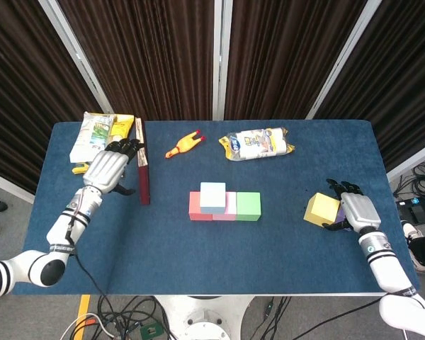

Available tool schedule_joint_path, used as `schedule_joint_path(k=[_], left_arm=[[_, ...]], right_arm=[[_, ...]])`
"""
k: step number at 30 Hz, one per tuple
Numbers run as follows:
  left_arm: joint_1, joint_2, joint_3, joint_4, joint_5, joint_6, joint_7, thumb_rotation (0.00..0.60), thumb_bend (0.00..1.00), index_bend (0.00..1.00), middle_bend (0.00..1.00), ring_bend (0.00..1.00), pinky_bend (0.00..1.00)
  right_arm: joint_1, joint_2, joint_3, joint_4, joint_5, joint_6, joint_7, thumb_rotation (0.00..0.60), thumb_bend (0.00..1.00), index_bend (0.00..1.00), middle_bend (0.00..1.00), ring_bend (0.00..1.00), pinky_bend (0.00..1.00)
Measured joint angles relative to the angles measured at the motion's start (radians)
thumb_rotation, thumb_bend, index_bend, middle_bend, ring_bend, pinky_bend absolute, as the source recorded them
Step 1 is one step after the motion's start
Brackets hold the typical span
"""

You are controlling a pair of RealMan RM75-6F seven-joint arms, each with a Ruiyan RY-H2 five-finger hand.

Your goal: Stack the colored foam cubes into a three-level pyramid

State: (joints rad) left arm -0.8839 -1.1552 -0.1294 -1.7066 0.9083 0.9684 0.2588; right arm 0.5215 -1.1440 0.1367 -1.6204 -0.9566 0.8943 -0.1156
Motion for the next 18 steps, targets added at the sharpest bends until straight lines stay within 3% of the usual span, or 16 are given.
schedule_joint_path(k=[7, 18], left_arm=[[0.017, 0.007, -0.004, 0.002, 0.013, -0.028, -0.017, 0.6, 0.06, 0.11, 0.07, 0.01, 0.12], [0.029, 0.02, -0.017, -0.013, 0.002, -0.05, -0.012, 0.6, 0.07, 0.1, 0.07, 0.0, 0.12]], right_arm=[[0.021, -0.05, -0.011, 0.052, -0.015, -0.007, -0.036, 0.6, 0.05, 0.0, 0.17, 0.0, 0.02], [0.002, -0.104, -0.025, 0.16, -0.145, 0.002, 0.08, 0.6, 0.06, 0.0, 0.2, 0.0, 0.02]])
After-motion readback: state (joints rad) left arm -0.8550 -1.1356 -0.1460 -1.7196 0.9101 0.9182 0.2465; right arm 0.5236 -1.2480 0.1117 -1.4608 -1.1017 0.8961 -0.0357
